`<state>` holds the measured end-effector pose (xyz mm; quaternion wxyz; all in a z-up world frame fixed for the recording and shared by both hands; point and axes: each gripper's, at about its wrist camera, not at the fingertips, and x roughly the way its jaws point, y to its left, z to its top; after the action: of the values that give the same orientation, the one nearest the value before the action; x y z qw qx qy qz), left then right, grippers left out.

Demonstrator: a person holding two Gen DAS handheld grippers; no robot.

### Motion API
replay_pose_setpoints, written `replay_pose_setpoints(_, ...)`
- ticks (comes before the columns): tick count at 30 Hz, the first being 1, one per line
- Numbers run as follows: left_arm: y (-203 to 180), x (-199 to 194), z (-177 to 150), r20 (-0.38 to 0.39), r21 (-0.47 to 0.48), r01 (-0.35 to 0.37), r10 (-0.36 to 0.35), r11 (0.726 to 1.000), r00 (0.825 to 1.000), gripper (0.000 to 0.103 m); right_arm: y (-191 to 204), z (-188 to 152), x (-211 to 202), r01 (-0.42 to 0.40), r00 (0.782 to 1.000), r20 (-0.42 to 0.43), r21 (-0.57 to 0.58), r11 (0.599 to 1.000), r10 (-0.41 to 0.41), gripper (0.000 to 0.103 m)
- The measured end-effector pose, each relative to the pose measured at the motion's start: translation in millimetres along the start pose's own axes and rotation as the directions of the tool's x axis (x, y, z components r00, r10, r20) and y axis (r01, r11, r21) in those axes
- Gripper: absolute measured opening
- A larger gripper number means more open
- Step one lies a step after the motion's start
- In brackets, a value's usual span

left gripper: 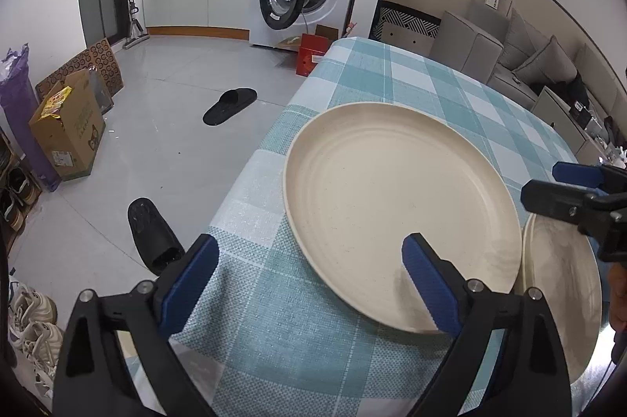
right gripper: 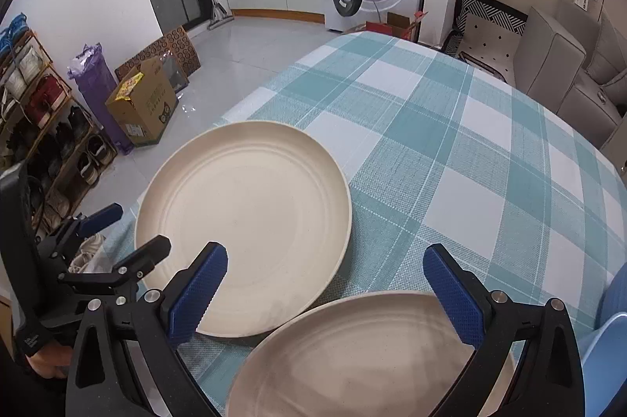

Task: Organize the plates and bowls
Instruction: 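Close the left tool on the plate rim while the right tool grips its rim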

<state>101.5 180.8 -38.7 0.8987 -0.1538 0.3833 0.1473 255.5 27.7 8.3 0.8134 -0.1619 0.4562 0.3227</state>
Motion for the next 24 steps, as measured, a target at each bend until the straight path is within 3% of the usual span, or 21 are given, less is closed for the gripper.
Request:
replay_pose_setpoints(5, 4.5, 3.3, -1.1, -0.010, -0.004, -0.001, 0.001, 1.000, 1.000, 0.082, 2.6, 0.4, 11.6, -0.030, 1.000, -0.006, 0.000, 1.000, 0.030, 0.099)
replay_pose_setpoints(6, 5.3, 3.5, -1.2, -0.010, -0.005, 0.001, -0.001, 1.000, 1.000, 0.072, 3.0, 1.0, 13.4, -0.032, 0.999, -0.007, -0.001, 0.999, 0.032, 0.096)
replay_pose_setpoints(8, 6.8, 5.3, -1.0, -0.023, -0.008, 0.008, -0.008, 1.000, 1.000, 0.062, 4.2, 2.5, 19.0, -0.032, 0.999, -0.015, -0.005, 0.999, 0.032, 0.089)
replay_pose_setpoints(17, 13.4, 7.5, -1.5, -0.027, -0.026, 0.022, -0.022, 0.999, 0.999, 0.054, 3.7, 5.0, 44.1, -0.029, 0.998, -0.059, 0.000, 1.000, 0.029, 0.075)
replay_pose_setpoints(24, 15.1, 6.7, -1.8, -0.027, -0.031, 0.045, -0.046, 0.999, 0.999, 0.044, -0.7, 8.5, 52.9, -0.004, 0.997, -0.071, 0.026, 1.000, 0.006, 0.056)
